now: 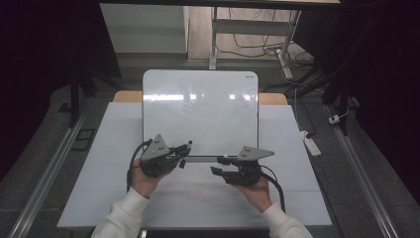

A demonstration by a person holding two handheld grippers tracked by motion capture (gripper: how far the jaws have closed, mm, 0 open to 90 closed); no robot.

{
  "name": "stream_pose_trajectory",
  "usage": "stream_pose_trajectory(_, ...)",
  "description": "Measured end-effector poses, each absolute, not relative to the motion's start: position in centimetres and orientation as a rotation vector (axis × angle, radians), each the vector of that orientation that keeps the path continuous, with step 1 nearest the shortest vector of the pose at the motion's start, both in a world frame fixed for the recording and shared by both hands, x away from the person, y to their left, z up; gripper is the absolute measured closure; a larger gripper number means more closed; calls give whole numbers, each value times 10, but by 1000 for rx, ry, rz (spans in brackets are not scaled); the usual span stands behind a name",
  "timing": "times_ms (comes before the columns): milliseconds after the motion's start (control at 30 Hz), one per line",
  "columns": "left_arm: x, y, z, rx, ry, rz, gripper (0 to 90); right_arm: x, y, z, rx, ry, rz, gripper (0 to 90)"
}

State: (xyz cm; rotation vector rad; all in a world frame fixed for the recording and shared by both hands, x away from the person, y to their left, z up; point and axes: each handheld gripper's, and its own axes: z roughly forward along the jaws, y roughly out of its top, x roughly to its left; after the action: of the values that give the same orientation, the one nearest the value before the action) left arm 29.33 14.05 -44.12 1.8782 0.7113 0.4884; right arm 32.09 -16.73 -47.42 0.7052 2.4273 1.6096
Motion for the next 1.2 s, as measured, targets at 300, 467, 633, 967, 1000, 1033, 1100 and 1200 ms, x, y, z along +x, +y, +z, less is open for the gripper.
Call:
stream_pose_trajectory(300,313,180,-433,1859,855,549,817,317,-236,-483,788,2238,1448,495)
stream_pose_trajectory(467,332,187,-425,1908,907,580,816,314,-267,-488,871,2198,1400,487)
stream_pose_trajectory(633,348,185,-417,1999,939,619,816,310,-282,-490,899,2190,1342,485)
stream_pose_trajectory(967,375,177,-422,2106,1017,657,815,310,-293,-492,934,2171,1333,486)
stream_pose_trajectory(1000,377,177,-424,2119,1028,660,815,310,-293,-492,934,2172,1331,486)
stream_pose_trajectory(1033,379,177,-426,2135,1037,661,814,310,-293,-492,935,2174,1331,486)
stream_pose_trajectory(1100,382,177,-430,2157,1054,662,814,310,-293,-493,935,2177,1328,487)
stream_pose_trajectory(1200,386,179,-434,2168,1083,661,812,310,-292,-493,936,2180,1327,488)
